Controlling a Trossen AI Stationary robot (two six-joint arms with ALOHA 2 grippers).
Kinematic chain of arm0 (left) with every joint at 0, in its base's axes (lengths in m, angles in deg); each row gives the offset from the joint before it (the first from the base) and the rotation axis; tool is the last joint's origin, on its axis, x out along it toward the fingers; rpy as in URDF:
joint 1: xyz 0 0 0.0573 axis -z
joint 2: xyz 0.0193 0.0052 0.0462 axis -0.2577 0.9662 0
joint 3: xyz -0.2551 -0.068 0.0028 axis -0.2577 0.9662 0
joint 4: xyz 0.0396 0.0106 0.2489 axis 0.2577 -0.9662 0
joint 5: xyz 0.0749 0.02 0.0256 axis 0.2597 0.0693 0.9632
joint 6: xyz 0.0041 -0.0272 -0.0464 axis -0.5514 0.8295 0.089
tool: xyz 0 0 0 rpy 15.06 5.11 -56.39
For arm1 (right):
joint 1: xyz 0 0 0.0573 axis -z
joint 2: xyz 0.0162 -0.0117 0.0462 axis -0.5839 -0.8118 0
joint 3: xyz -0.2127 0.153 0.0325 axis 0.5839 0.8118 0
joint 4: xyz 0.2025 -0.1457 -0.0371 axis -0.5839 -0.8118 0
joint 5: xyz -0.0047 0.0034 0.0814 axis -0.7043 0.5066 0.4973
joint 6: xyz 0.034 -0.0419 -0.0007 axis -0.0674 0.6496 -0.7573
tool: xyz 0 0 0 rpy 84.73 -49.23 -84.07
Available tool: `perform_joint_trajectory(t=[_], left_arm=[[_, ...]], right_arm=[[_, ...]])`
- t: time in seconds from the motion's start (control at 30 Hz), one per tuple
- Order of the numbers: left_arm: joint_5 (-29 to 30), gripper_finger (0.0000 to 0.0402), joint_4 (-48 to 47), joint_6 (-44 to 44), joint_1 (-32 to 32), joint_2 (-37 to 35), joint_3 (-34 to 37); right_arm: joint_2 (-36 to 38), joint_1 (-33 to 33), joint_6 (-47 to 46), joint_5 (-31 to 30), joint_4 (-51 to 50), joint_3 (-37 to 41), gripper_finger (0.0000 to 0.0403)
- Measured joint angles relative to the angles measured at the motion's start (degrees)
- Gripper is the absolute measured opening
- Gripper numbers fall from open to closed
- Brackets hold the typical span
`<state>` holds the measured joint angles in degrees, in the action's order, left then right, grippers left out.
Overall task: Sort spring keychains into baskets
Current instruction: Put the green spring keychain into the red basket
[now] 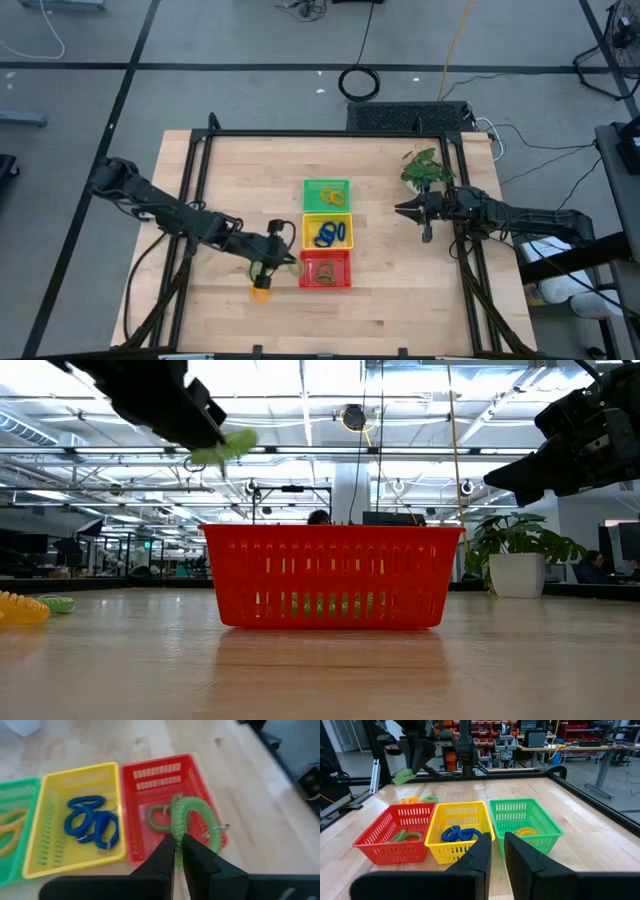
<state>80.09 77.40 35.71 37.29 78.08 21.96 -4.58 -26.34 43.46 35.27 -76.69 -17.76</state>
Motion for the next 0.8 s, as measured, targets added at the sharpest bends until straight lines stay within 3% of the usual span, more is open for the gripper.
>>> perform_joint_trajectory(t=[0.57, 0.8], left_arm=[[-4.02, 0.0026, 12.33, -4.06, -3.29, 8.23, 0.00], [-4.02, 0.0026, 8.74, -3.64, -4.79, 8.52, -1.99]], right_arm=[[-0.02, 0.00, 0.02, -0.02, 0.00, 0.00, 0.0038], [-0.02, 0.00, 0.00, 0.00, 0.00, 0.00, 0.0038]])
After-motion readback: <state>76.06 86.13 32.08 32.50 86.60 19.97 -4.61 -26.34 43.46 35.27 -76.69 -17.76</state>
